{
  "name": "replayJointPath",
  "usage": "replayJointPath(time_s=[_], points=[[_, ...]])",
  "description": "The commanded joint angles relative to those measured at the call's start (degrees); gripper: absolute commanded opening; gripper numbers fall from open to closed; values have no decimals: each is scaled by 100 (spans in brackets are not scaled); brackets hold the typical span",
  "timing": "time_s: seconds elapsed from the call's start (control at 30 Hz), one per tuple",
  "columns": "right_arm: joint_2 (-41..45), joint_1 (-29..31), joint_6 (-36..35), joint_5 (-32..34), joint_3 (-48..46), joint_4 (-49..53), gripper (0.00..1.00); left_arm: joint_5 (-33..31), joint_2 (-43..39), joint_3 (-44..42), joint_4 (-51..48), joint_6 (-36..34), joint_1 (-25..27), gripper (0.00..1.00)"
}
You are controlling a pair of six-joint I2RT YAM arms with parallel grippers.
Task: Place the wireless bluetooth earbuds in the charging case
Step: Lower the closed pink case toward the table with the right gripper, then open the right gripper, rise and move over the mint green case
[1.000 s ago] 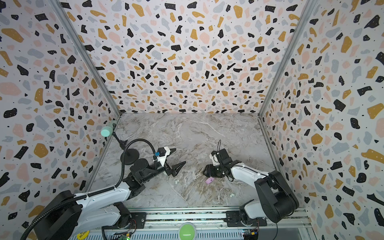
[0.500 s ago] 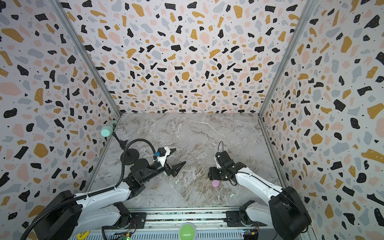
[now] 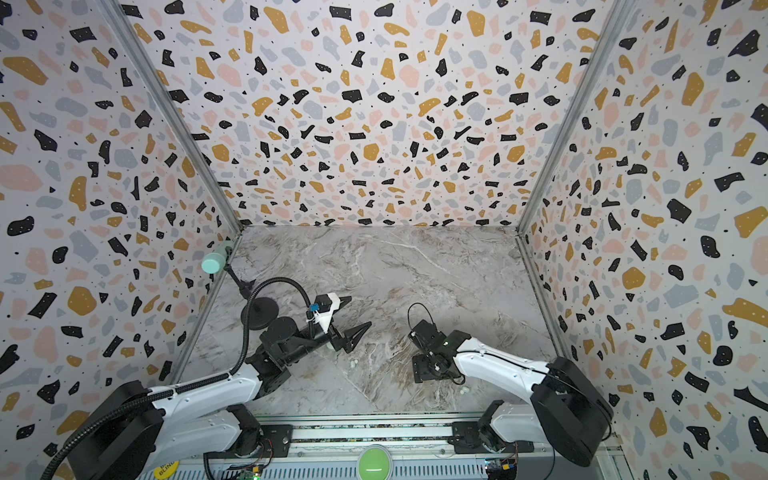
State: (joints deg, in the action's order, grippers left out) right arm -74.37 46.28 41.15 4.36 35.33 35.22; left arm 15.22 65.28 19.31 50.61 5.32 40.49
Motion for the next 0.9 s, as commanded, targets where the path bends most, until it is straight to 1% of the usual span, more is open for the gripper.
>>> replayJointPath(time_s=[0.0, 0.1, 0.27, 0.43, 0.53, 0.6, 0.8, 0.87], points=[[-181, 48, 286, 657, 159, 508, 84, -92, -152, -67, 196, -22, -33, 100], [-136, 32, 371, 940, 158, 672, 84, -120, -207, -94, 180, -31, -32, 100], [-100, -108, 552, 1157, 159, 873, 85, -136, -217, -112, 190, -22, -32, 100], [-168, -167, 881, 1508, 226, 1175, 85, -161, -261, -112, 158, -14, -34, 100], [-57, -245, 948, 1572, 259, 1236, 86, -220, -270, -101, 110, -2, -37, 100], [83, -260, 895, 1484, 347, 1185, 87, -261, -244, -72, 64, 8, -33, 100], [544, -121, 600, 608, 893, 902, 88, -437, -269, -42, -72, 60, -32, 100], [555, -55, 554, 475, 1155, 990, 88, -571, -309, -33, -187, 82, -32, 100]])
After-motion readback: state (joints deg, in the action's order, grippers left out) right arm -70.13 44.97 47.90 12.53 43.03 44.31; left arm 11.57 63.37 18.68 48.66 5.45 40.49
